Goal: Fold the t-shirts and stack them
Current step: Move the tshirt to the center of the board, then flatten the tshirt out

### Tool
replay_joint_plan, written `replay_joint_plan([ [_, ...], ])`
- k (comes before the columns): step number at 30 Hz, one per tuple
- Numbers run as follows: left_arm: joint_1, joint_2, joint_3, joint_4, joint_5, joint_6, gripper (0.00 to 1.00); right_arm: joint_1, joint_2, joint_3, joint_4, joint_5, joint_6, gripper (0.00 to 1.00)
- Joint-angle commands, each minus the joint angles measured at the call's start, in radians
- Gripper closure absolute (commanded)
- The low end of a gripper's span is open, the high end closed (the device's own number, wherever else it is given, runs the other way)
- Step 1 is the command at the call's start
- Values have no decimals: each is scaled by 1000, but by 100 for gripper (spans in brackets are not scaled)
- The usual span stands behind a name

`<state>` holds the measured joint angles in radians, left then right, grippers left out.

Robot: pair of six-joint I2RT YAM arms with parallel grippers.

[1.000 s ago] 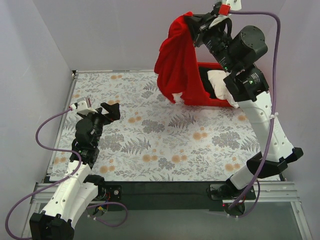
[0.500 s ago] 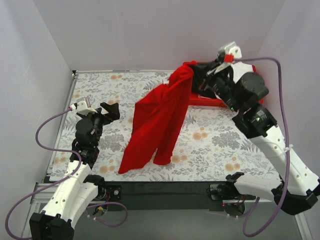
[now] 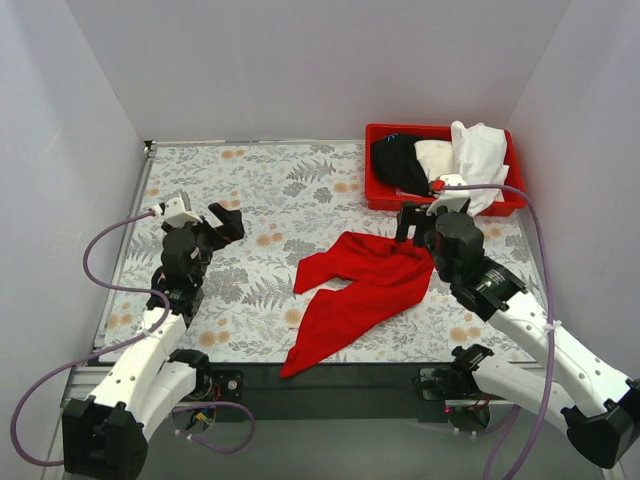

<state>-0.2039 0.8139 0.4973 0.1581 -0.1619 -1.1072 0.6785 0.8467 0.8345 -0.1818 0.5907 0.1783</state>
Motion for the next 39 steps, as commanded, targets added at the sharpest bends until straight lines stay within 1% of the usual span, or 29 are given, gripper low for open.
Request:
replay_joint_plan([
  [1,-14,27,7,0,31,-8,5,19,98,-8,82,-155,14,26],
  [2,-14,31,6,0,38,-19,5,33,126,-17,105,-196,12,27],
  [3,-14,33,6,0,44,-22,5,73,158,-24,149,-256,9,27],
  [5,-15,24,4,-3,59,-34,5,119,260,-17,173,-314,0,27],
  [6,-15,21,3,-3,64,-39,5,168,294,-8,218,-318,-5,27],
  [7,-14,19,1,-5,73,-43,5,187,358,-2,229,-319,-10,27],
  [8,-15,15,1,-9,85,-55,5,209,388,6,234,-324,-10,27],
  [10,-18,11,-11,-11,102,-71,7,220,463,26,238,-341,7,27],
  [13,-41,18,-34,-11,101,-88,8,237,521,14,255,-379,15,27],
  [20,-124,24,-81,-12,79,-123,9,268,571,-51,281,-419,-3,28],
  [24,-137,16,-101,-43,74,-140,9,288,604,-35,291,-399,-36,28],
  [28,-166,-2,-137,-86,71,-163,10,293,679,-5,298,-359,-54,28],
  [33,-193,-51,-180,-123,73,-181,10,293,764,29,297,-247,-53,30],
  [36,-209,-65,-181,-143,70,-177,11,293,778,31,298,-189,-37,36],
  [37,-213,-73,-183,-150,68,-174,11,293,773,32,298,-180,-33,41],
  [38,-215,-74,-184,-152,68,-172,11,293,769,32,297,-164,-31,44],
  [39,-216,-79,-187,-154,70,-172,11,293,766,34,297,-158,-30,50],
])
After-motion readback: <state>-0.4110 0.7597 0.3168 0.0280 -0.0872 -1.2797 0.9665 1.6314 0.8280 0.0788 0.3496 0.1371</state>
